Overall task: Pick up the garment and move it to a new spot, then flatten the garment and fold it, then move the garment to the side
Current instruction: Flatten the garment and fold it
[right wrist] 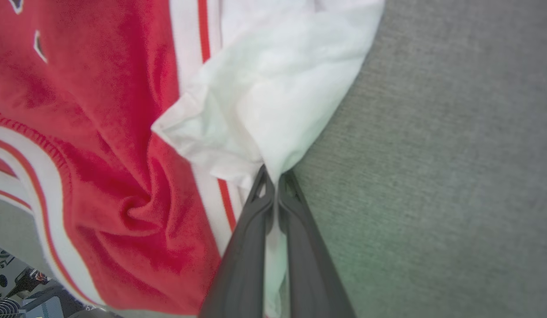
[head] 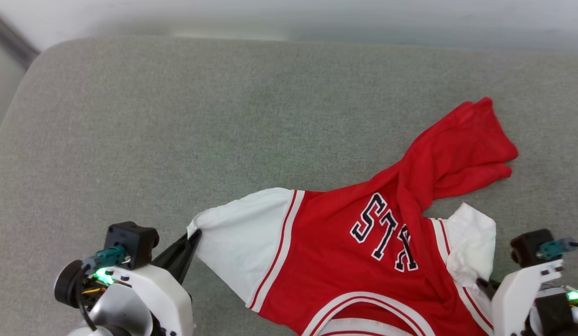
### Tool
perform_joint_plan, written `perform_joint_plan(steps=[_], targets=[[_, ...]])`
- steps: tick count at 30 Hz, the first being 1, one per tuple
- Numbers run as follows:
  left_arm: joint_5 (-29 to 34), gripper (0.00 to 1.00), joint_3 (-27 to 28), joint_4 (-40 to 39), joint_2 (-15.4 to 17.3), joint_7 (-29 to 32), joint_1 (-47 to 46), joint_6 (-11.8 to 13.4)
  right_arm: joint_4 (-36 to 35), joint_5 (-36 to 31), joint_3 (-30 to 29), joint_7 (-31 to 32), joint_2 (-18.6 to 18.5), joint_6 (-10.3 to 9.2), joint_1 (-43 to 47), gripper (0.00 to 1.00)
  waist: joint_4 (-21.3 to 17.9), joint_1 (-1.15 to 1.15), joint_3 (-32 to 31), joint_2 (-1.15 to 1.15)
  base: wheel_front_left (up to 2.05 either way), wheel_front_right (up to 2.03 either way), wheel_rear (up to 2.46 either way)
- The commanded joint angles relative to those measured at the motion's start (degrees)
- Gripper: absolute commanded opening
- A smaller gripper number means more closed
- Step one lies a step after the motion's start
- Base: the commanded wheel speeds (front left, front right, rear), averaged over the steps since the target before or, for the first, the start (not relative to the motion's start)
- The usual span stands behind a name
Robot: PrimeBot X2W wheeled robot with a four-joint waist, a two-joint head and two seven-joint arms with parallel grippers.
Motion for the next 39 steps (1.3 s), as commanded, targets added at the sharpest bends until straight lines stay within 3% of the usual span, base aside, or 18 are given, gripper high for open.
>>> perform_joint_plan(steps=[1, 8, 24, 39], targets=[[-0.3, 0.0, 0.8, -0.7, 0.4, -0.8, 0.7, 0.1, -0.9, 0.9, -1.3, -1.1, -0.8, -0.1, 0.1, 0.0, -1.0, 0.0, -1.9, 0.0, 0.0, 0.0, 0.0], [-0.4, 0.0, 4.3, -3.6, 3.1, -2.0, 1.7, 1.1, -8.8, 3.8, -6.9, -3.6, -3.0, -0.07, -0.4, 0.0, -3.8, 0.0, -5.7, 0.0, 0.0, 0.0, 0.0], [-0.9, 0.0, 16.2, -14.3, 9.0, -5.2, -4.1, 2.9, -23.4, 9.8, -16.1, 0.0, -6.0, -0.07, -9.9, 0.0, -8.9, 0.0, -9.1, 0.0, 0.0, 0.0, 0.0], [-1.3, 0.0, 26.3, -17.6, 11.6, -6.4, -17.4, 5.6, -23.6, 10.1, -14.4, -3.6, -8.0, -0.08, -29.4, 0.0, -11.5, 0.0, -6.0, 0.0, 0.0, 0.0, 0.0]])
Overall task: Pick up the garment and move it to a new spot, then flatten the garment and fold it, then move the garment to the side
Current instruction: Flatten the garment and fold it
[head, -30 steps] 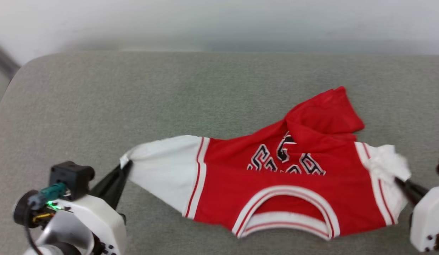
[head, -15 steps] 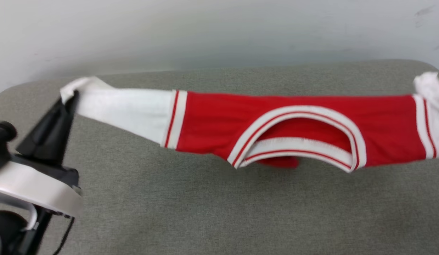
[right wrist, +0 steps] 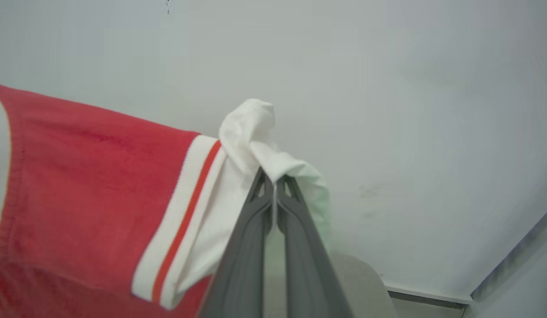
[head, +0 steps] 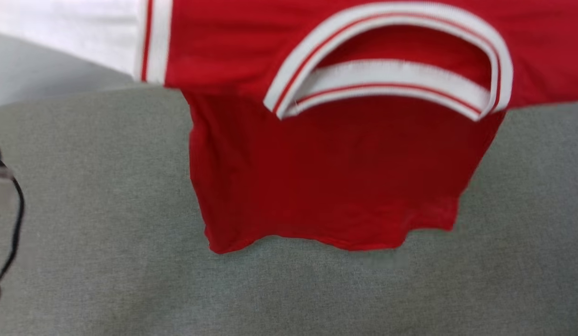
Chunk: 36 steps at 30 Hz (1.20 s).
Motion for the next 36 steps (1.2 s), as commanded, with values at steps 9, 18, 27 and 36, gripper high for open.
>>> perform_joint_plan(steps=[9, 18, 27, 36], targets=[[-2.7, 0.0, 0.1, 6.6, 1.1, -0.9, -17.2, -3.2, 6.9, -3.4, 2.9, -4.6, -2.0, -0.08, -16.1, 0.0, -0.4, 0.0, 10.7, 0.0, 0.0, 0.0, 0.0], [-1.8, 0.0, -4.5, 20.0, 0.3, -3.3, -42.1, -8.4, 19.2, -8.4, 6.2, -10.2, -1.4, -0.09, -37.1, 0.0, 0.9, 0.0, 23.1, 0.0, 0.0, 0.0, 0.0], [2.1, 0.0, -9.7, 35.9, -4.3, -8.7, -64.1, -11.9, 36.6, -16.5, 8.8, -20.5, 2.6, -0.09, -57.7, 0.0, 2.9, 0.0, 31.8, 0.0, 0.0, 0.0, 0.0], [3.5, 0.0, -14.0, 48.8, -9.5, -14.4, -68.4, -14.9, 50.0, -21.5, 10.6, -30.6, 5.7, -0.08, -62.1, 0.0, 5.0, 0.0, 34.4, 0.0, 0.0, 0.0, 0.0]])
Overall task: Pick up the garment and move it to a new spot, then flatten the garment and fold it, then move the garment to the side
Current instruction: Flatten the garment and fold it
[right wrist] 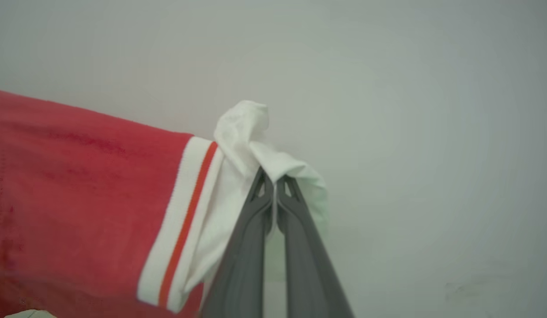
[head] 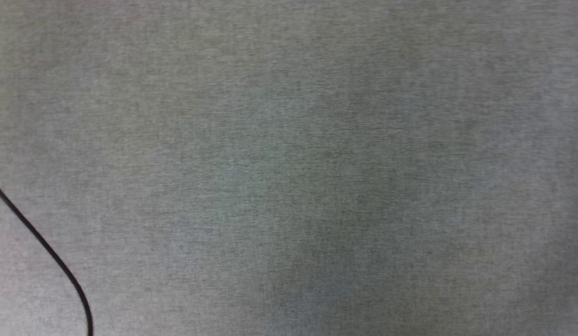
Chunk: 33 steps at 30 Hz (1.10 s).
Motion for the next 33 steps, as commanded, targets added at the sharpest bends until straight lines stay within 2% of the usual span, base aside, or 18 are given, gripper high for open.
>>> perform_joint_plan(steps=[1, 4, 10, 15, 20, 26, 27, 30, 33], targets=[[0.0, 0.0, -0.5, 1.7, -0.7, -1.2, 1.7, -0.3, 1.9, -0.2, -0.4, -1.8, 0.4, -0.1, 1.4, 0.0, 0.7, -0.02, 0.0, 0.0, 0.0, 0.0, 0.0], [-0.8, 0.0, -1.1, 4.7, -2.3, -3.2, 5.4, -0.7, 5.0, 1.4, -0.5, -5.0, 2.1, -0.1, 4.6, 0.0, 1.0, -0.02, -0.7, 0.0, 0.0, 0.0, 0.0], [-2.0, 0.0, -3.1, 8.2, -4.4, -7.0, 17.6, -1.2, 8.8, 3.3, 2.3, -8.1, 2.8, -0.1, 14.7, 0.0, 1.2, -0.02, -4.2, 0.0, 0.0, 0.0, 0.0], [-3.0, 0.0, -5.1, 9.3, -5.6, -8.6, 30.2, -1.2, 10.4, 5.4, 3.1, -6.6, 2.5, -0.09, 24.7, 0.0, 1.6, -0.02, -9.1, 0.0, 0.0, 0.0, 0.0], [-3.8, 0.0, -6.7, 8.2, -5.4, -7.7, 42.5, 0.6, 10.3, 7.5, 6.0, -2.7, 0.5, -0.1, 35.3, 0.0, 2.0, -0.02, -15.0, 0.0, 0.0, 0.0, 0.0], [-6.8, 0.0, -7.7, 5.8, -2.7, -3.5, 56.3, 0.7, 8.5, 11.9, 8.9, 3.3, -1.8, -0.11, 47.1, 0.0, 1.5, -0.02, -22.0, 0.0, 0.0, 0.0, 0.0], [-6.8, 0.0, -7.7, 5.8, -2.7, -3.5, 56.3, 0.7, 8.5, 11.9, 8.9, 3.3, -1.8, -0.11, 47.1, 0.0, 1.5, -0.02, -22.0, 0.0, 0.0, 0.0, 0.0], [-7.9, 0.0, -8.8, 2.7, 0.2, 0.0, 64.4, 1.6, 6.7, 15.0, 10.1, 8.1, -3.5, -0.12, 53.7, 0.0, 0.8, -0.02, -26.0, 0.0, 0.0, 0.0, 0.0], [-8.4, 0.0, -9.0, 0.9, 1.5, 1.4, 68.6, 2.3, 5.8, 16.8, 10.0, 10.3, -3.9, -0.12, 56.7, 0.0, 0.3, -0.02, -27.7, 0.0, 0.0, 0.0, 0.0]])
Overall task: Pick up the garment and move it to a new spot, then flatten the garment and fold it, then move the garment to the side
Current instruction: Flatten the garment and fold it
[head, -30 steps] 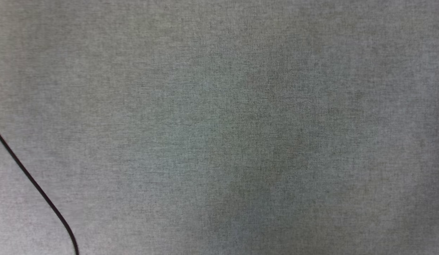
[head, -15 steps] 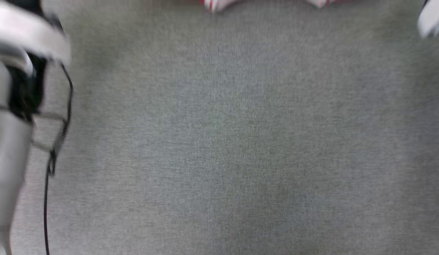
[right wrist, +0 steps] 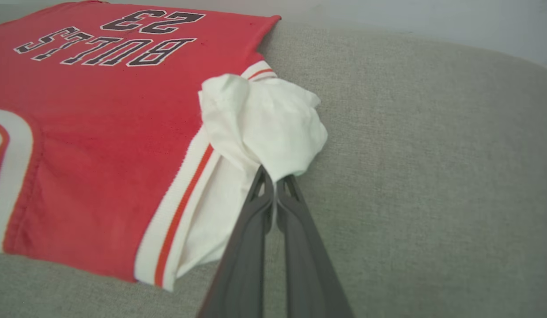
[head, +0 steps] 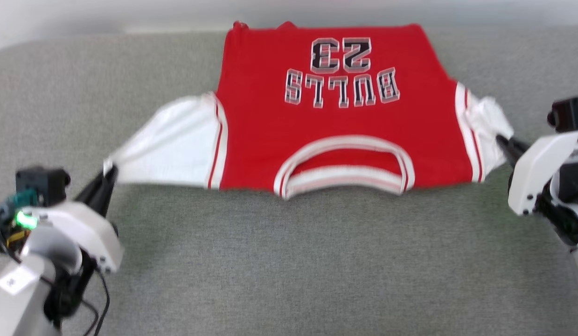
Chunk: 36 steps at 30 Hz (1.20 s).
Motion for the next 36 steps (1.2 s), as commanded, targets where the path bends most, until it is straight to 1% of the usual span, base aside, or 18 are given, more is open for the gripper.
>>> perform_joint_plan(steps=[1, 2, 3, 8, 12, 14, 19, 23, 29, 32, 33, 34, 36], targets=[[-0.4, 0.0, 0.4, -0.5, 1.3, 0.5, 2.7, 1.0, -0.2, 1.2, -1.1, 1.2, -0.7, -0.14, 2.3, 0.0, -1.1, 0.02, -3.0, 0.0, 0.0, 0.0, 0.0], [-1.4, 0.0, 0.5, -2.8, 2.1, 1.4, 6.8, 2.2, -1.7, 3.0, -2.0, 3.3, -0.6, -0.14, 5.2, 0.0, -1.4, 0.02, -4.3, 0.0, 0.0, 0.0, 0.0], [-1.4, 0.0, 0.5, -2.8, 2.1, 1.4, 6.8, 2.2, -1.7, 3.0, -2.0, 3.3, -0.6, -0.14, 5.2, 0.0, -1.4, 0.02, -4.3, 0.0, 0.0, 0.0, 0.0], [-3.6, 0.0, 0.3, -8.7, 3.5, 3.3, 16.0, 4.5, -6.4, 5.1, -3.7, 7.9, -2.1, -0.14, 13.0, 0.0, -1.8, 0.02, -6.4, 0.0, 0.0, 0.0, 0.0], [-4.8, 0.0, -0.3, -13.2, 4.8, 5.2, 22.0, 6.0, -10.7, 6.1, -5.2, 12.5, -3.1, -0.14, 19.2, 0.0, -1.8, 0.02, -7.5, 0.0, 0.0, 0.0, 0.0], [-5.5, 0.0, -0.6, -15.3, 5.2, 6.1, 24.6, 6.6, -12.7, 7.2, -6.5, 15.7, -2.6, -0.13, 22.6, 0.0, -1.8, 0.02, -7.9, 0.0, 0.0, 0.0, 0.0], [-8.0, 0.0, -2.0, -19.4, 6.2, 9.2, 30.1, 7.0, -19.6, 8.2, -8.3, 23.8, -1.9, -0.12, 30.5, 0.0, -1.7, 0.02, -8.8, 0.0, 0.0, 0.0, 0.0], [-10.4, 0.0, -1.2, -21.3, 5.3, 8.7, 32.8, 7.4, -24.5, 7.6, -10.4, 28.9, -1.1, -0.11, 35.2, 0.0, -1.9, 0.02, -8.8, 0.0, 0.0, 0.0, 0.0], [-10.7, 0.0, -1.6, -23.5, 5.5, 9.1, 32.9, 7.2, -28.5, 5.8, -12.5, 31.8, -0.1, -0.11, 37.8, 0.0, -1.9, 0.02, -8.2, 0.0, 0.0, 0.0, 0.0], [-10.2, 0.0, -2.1, -24.7, 5.6, 9.9, 31.6, 6.8, -29.7, 5.6, -13.5, 32.8, 0.1, -0.11, 37.9, 0.0, -1.1, 0.02, -7.5, 0.0, 0.0, 0.0, 0.0], [-10.6, 0.0, -2.2, -25.5, 5.3, 10.1, 31.4, 6.7, -30.2, 5.8, -14.0, 33.1, 0.1, -0.1, 37.9, 0.1, -0.6, 0.02, -7.3, 0.0, 0.0, 0.0, 0.0], [-10.8, 0.0, -2.3, -26.4, 5.1, 10.3, 31.2, 6.7, -30.6, 6.0, -14.8, 33.5, 0.2, -0.1, 37.9, 1.0, -0.2, 0.02, -7.0, 0.0, 0.0, 0.0, 0.0], [-10.5, 0.0, -2.4, -28.4, 5.2, 10.7, 30.9, 7.0, -32.2, 6.7, -15.8, 35.6, -0.1, -0.1, 37.9, 1.0, 1.0, 0.02, -6.2, 0.0, 0.0, 0.0, 0.0]])
